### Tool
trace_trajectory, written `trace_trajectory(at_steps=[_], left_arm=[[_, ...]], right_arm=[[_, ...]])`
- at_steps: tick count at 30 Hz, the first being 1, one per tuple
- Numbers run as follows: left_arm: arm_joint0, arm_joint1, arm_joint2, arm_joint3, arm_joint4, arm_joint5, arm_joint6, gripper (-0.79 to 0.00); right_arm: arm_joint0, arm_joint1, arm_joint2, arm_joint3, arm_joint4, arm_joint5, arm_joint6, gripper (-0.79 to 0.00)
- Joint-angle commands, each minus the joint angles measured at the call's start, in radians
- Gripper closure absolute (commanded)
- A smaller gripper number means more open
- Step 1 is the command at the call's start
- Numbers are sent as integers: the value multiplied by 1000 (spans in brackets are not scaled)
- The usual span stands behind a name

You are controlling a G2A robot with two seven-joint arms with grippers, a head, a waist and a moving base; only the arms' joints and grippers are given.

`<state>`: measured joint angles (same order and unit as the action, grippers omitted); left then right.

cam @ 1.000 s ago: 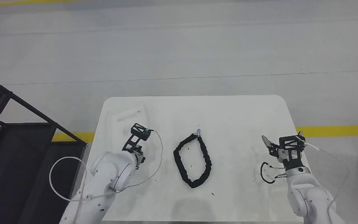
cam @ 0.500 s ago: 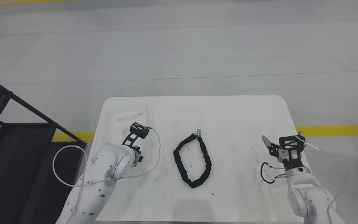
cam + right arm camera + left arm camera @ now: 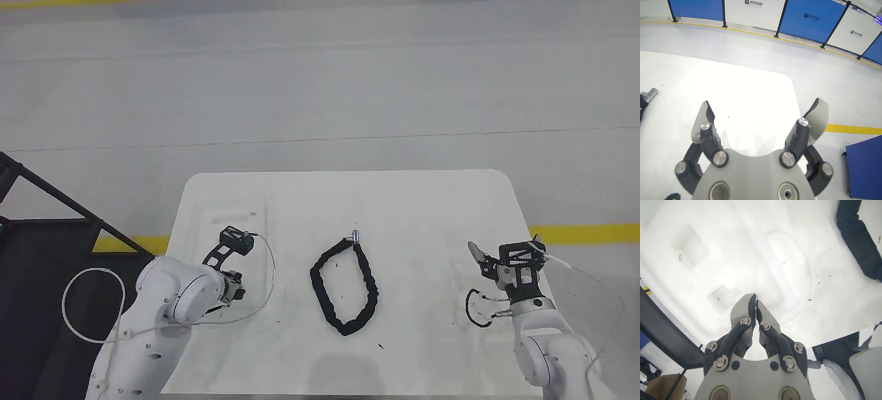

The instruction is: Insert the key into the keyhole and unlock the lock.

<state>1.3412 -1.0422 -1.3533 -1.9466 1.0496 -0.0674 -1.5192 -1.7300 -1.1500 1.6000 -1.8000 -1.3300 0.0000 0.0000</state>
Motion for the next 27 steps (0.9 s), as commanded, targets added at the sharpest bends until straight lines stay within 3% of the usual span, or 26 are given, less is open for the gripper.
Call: trace_trajectory(at_steps=[1, 7, 16, 20, 23, 27], left_arm=[[-17, -1, -9, 37, -53, 5, -15, 0], [-81, 8, -45, 119, -208, 16, -17, 0], [-40, 43, -69, 0, -191, 11, -17, 0], [14, 52, -116, -137, -235, -16, 10, 0], [110, 58, -180, -240, -214, -68, 123, 0], [217, 61, -270, -299, -285, -126, 268, 0]], right_arm=[[0, 0, 0, 0, 0, 0, 0, -785], [0, 0, 0, 0, 0, 0, 0, -785], [0, 0, 0, 0, 0, 0, 0, -785], [0, 0, 0, 0, 0, 0, 0, -785], [0, 0, 0, 0, 0, 0, 0, -785], [0, 0, 0, 0, 0, 0, 0, -785]])
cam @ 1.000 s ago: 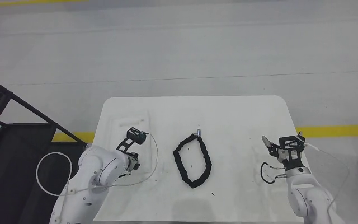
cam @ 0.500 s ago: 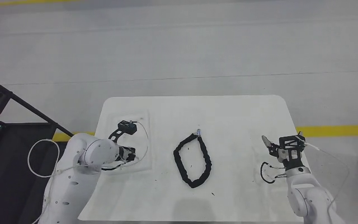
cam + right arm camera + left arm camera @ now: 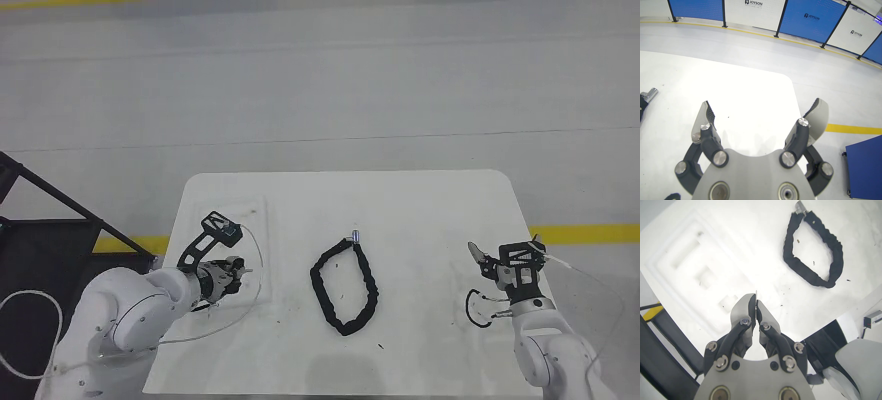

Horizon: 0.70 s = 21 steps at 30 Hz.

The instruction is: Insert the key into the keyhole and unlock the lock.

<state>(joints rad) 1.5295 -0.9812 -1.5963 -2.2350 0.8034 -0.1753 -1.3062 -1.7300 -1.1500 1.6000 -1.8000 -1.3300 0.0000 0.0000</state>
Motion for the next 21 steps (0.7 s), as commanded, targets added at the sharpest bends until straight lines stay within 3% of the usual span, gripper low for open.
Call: trace_trajectory(at_steps=[1, 3, 6, 11, 15, 21], left_arm=[[51, 0, -43, -21, -82, -63, 105, 0], [100, 1, -78, -3, -235, -227, 187, 0], [147, 6, -151, 31, -327, -352, 239, 0], [175, 9, -176, 99, -299, -438, 341, 0], [146, 7, -134, 180, -277, -491, 440, 0], [31, 11, -46, 344, -337, -571, 461, 0]], right_arm=[[0, 0, 0, 0, 0, 0, 0, -785], [0, 0, 0, 0, 0, 0, 0, -785], [0, 0, 0, 0, 0, 0, 0, -785], [0, 0, 0, 0, 0, 0, 0, -785], [0, 0, 0, 0, 0, 0, 0, -785], [0, 0, 0, 0, 0, 0, 0, -785]])
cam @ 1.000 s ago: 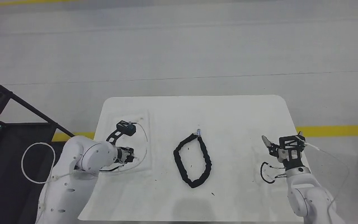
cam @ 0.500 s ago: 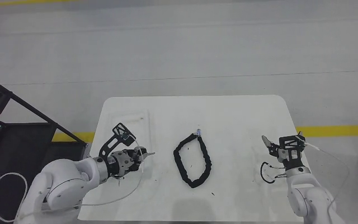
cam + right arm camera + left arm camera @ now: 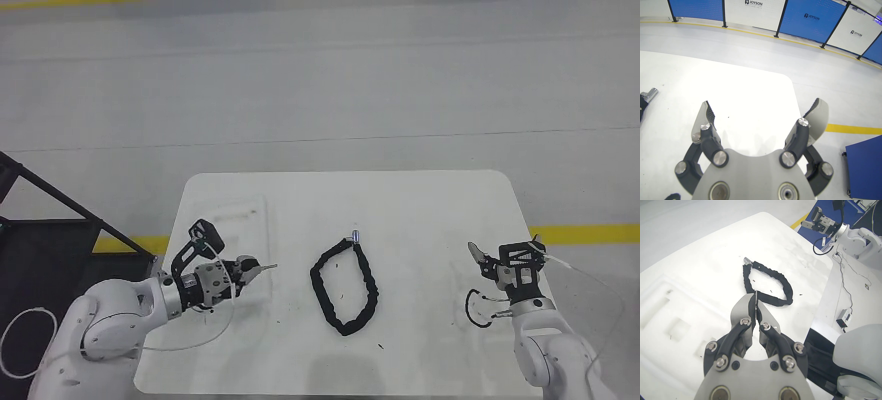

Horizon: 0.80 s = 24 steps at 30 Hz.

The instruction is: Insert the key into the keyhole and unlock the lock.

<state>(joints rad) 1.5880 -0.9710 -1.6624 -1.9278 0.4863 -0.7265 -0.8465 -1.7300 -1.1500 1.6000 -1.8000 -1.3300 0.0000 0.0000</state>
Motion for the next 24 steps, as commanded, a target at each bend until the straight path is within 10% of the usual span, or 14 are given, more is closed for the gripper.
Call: trace_trajectory(at_steps=[1, 14, 24], left_arm=[[-51, 1, 35, 63, -28, -37, 2, 0], [-260, -1, 199, 250, 93, -281, 121, 0], [-290, 45, 301, 215, 17, -286, 171, 0]], right_arm=[[0, 0, 0, 0, 0, 0, 0, -785], [0, 0, 0, 0, 0, 0, 0, -785], [0, 0, 0, 0, 0, 0, 0, -785]])
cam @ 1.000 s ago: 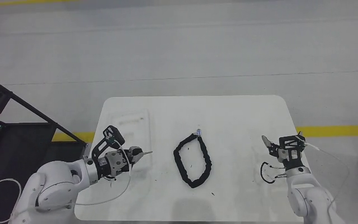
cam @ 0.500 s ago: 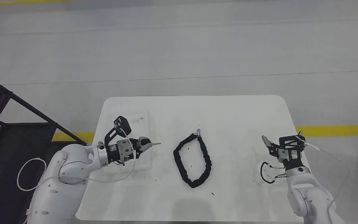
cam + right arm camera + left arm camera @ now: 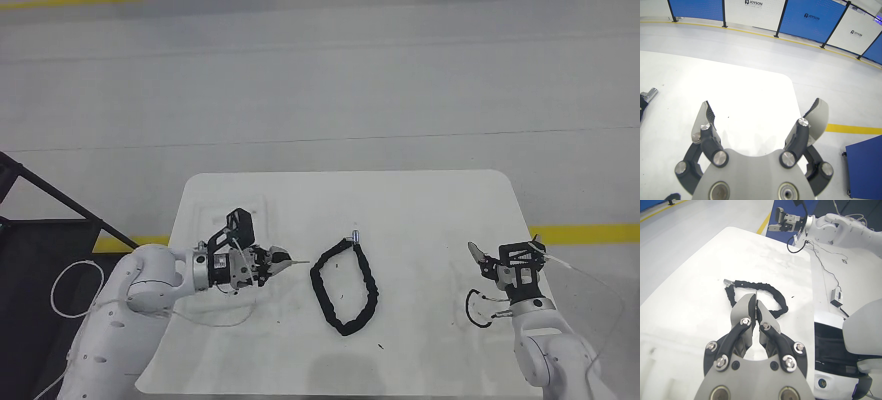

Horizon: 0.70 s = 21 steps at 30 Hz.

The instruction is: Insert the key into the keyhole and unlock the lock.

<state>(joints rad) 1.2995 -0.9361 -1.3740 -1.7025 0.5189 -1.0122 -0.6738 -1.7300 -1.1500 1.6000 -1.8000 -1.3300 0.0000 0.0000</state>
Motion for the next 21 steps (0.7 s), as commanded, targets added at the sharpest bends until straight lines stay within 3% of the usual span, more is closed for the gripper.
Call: trace_trajectory(at_steps=[1, 9, 16, 21], left_arm=[[-4, 20, 22, -20, -27, 0, -5, 0], [-21, 104, 80, -21, -86, 0, 18, 0], [-28, 172, 103, 27, -120, 0, 162, 0], [-4, 217, 105, 60, -108, 0, 326, 0]], right_arm=[[0, 0, 0, 0, 0, 0, 0, -785], [0, 0, 0, 0, 0, 0, 0, -785], [0, 0, 0, 0, 0, 0, 0, -785], [0, 0, 0, 0, 0, 0, 0, -785]])
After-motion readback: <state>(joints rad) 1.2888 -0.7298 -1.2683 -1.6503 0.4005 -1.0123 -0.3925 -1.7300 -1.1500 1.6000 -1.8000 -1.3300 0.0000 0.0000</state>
